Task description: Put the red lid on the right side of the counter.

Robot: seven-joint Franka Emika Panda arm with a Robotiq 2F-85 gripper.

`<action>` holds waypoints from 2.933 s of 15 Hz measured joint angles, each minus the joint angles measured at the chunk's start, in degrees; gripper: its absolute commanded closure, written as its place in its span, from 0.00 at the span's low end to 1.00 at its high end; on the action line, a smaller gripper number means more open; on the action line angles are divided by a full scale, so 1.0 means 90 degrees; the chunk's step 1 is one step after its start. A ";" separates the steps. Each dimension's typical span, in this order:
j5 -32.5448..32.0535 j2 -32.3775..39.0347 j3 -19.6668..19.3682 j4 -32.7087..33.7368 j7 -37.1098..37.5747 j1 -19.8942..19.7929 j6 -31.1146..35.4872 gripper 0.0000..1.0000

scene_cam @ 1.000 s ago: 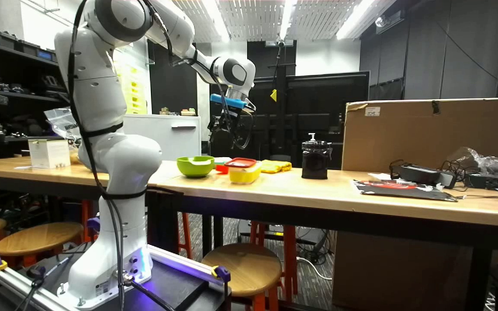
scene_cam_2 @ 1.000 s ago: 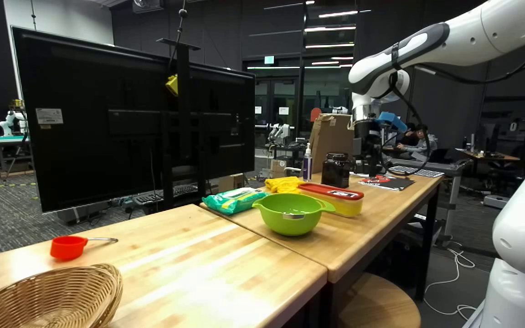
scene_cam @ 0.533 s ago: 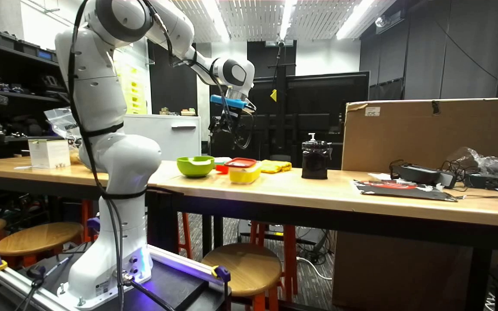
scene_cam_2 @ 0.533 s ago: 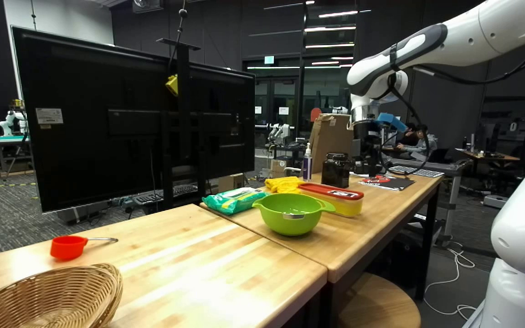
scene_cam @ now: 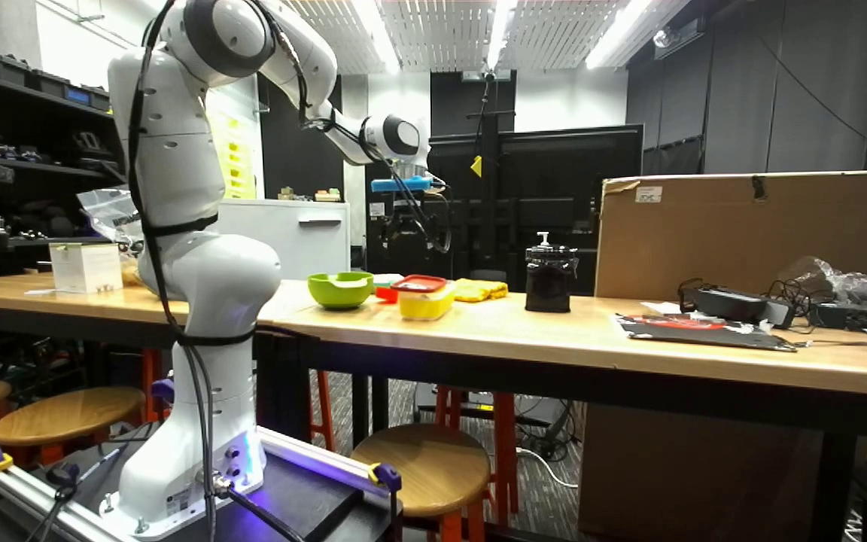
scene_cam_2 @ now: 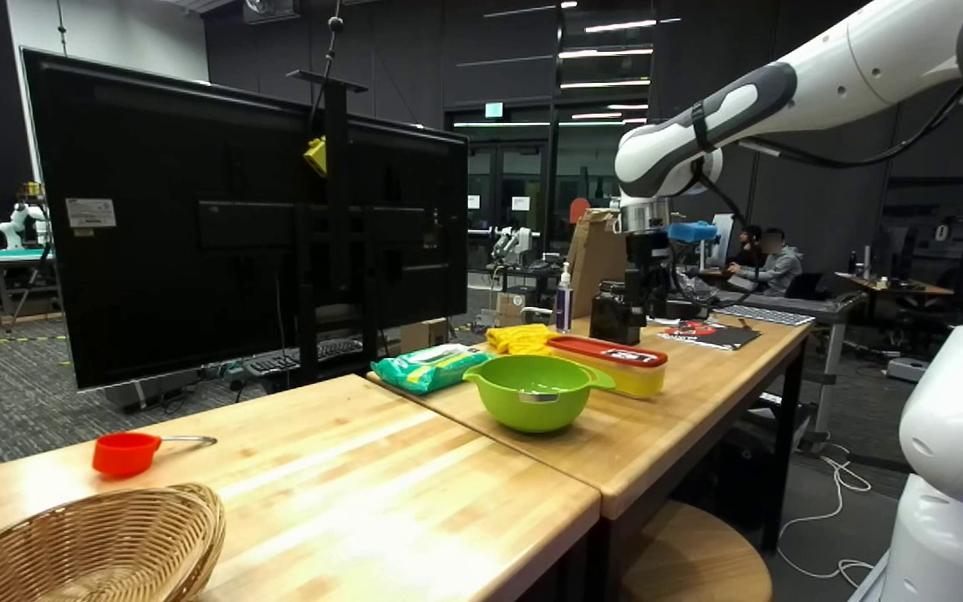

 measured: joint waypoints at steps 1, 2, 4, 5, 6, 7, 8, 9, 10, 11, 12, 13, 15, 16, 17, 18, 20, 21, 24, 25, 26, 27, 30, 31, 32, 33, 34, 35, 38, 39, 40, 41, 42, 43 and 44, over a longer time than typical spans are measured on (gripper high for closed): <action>-0.0205 0.0057 0.0066 0.0001 0.0114 -0.0002 0.0173 0.00; -0.0426 0.0106 0.0132 0.0001 0.0275 -0.0004 0.0330 0.00; -0.0871 0.0166 0.0277 0.0000 0.0697 -0.0005 0.0541 0.00; -0.1078 0.0170 0.0358 -0.0001 0.0936 -0.0005 0.0591 0.00; -0.1280 0.0163 0.0451 -0.0001 0.1196 -0.0005 0.0611 0.00; -0.1302 0.0163 0.0495 -0.0002 0.1265 -0.0002 0.0609 0.00; -0.1294 0.0169 0.0507 -0.0003 0.1264 -0.0002 0.0609 0.00; -0.1294 0.0175 0.0507 -0.0004 0.1263 -0.0003 0.0609 0.00; -0.1294 0.0185 0.0497 -0.0004 0.1261 -0.0007 0.0609 0.00; -0.1294 0.0191 0.0479 -0.0005 0.1258 -0.0015 0.0609 0.00; -0.1294 0.0191 0.0476 -0.0004 0.1256 -0.0030 0.0609 0.00; -0.1294 0.0191 0.0479 -0.0004 0.1256 -0.0030 0.0609 0.00; -0.1370 0.0211 0.0494 -0.0009 0.1328 -0.0034 0.0607 0.00; -0.1539 0.0231 0.0514 -0.0010 0.1460 -0.0036 0.0598 0.00; -0.1774 0.0263 0.0553 -0.0012 0.1648 -0.0037 0.0591 0.00; -0.2034 0.0295 0.0613 -0.0014 0.1862 -0.0037 0.0576 0.00; -0.2504 0.0345 0.0782 -0.0015 0.2278 -0.0032 0.0475 0.00; -0.2644 0.0353 0.0877 -0.0015 0.2425 -0.0024 0.0381 0.00; -0.2741 0.0326 0.1176 -0.0003 0.2742 0.0091 -0.0016 0.00; -0.2767 0.0308 0.1282 0.0009 0.2854 0.0150 -0.0176 0.00; -0.2817 0.0290 0.1399 0.0024 0.2977 0.0218 -0.0342 0.00; -0.2896 0.0271 0.1508 0.0041 0.3085 0.0287 -0.0491 0.00; -0.3279 0.0271 0.1825 0.0114 0.3407 0.0493 -0.0906 0.00; -0.3379 0.0280 0.1906 0.0126 0.3479 0.0554 -0.0984 0.00; -0.3477 0.0298 0.1975 0.0137 0.3552 0.0611 -0.1045 0.00; -0.3576 0.0326 0.2038 0.0145 0.3617 0.0660 -0.1083 0.00; -0.3673 0.0364 0.2080 0.0146 0.3674 0.0705 -0.1090 0.00; -0.3766 0.0415 0.2109 0.0148 0.3720 0.0742 -0.1089 0.00; -0.4078 0.0634 0.2139 0.0155 0.3841 0.0809 -0.1067 0.00; -0.4163 0.0722 0.2138 0.0161 0.3852 0.0809 -0.1044 0.00; -0.4235 0.0812 0.2135 0.0170 0.3873 0.0809 -0.1027 0.00; -0.4285 0.0899 0.2129 0.0182 0.3892 0.0809 -0.1023 0.00; -0.4301 0.0982 0.2124 0.0200 0.3906 0.0809 -0.1023 0.00; -0.4301 0.1055 0.2122 0.0224 0.3914 0.0809 -0.1027 0.00; -0.4301 0.1120 0.2122 0.0251 0.3922 0.0812 -0.1041 0.00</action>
